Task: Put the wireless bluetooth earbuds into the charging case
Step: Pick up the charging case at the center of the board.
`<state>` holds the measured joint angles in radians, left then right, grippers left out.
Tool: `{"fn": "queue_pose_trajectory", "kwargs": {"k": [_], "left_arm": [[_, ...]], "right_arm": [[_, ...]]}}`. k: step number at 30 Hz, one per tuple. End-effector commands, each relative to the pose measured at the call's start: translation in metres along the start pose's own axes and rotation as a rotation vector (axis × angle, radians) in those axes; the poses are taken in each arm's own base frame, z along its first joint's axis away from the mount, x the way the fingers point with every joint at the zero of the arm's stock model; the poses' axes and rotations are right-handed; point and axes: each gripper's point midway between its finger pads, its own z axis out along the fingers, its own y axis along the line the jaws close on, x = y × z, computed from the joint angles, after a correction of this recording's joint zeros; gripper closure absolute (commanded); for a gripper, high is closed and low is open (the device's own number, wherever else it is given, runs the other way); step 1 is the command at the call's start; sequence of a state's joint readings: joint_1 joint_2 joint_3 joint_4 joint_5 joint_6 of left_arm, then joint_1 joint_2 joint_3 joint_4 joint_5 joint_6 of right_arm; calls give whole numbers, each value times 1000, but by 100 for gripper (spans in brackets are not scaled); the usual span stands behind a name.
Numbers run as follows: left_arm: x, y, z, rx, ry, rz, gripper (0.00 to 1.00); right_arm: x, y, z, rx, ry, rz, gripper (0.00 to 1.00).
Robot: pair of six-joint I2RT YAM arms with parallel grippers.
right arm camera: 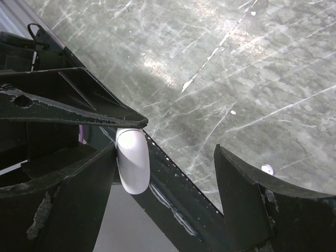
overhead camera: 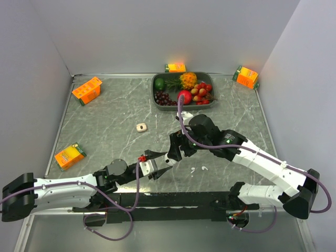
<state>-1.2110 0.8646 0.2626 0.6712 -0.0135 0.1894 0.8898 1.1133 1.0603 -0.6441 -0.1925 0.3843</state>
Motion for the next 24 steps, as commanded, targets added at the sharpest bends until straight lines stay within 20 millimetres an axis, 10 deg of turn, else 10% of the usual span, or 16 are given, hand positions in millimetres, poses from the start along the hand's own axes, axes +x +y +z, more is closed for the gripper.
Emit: {"fn": "queue_pose_trajectory", "kwargs": {"k": [1,24], "left_arm": [[-11,8,-2,-39,-40,1,99],[-24,15,-11,-76,-93,-14,99]], "right_arm": [[-16,3,-17,12,-58,-17,18],[-15,-17,-16,56,-56,18,18]]}}
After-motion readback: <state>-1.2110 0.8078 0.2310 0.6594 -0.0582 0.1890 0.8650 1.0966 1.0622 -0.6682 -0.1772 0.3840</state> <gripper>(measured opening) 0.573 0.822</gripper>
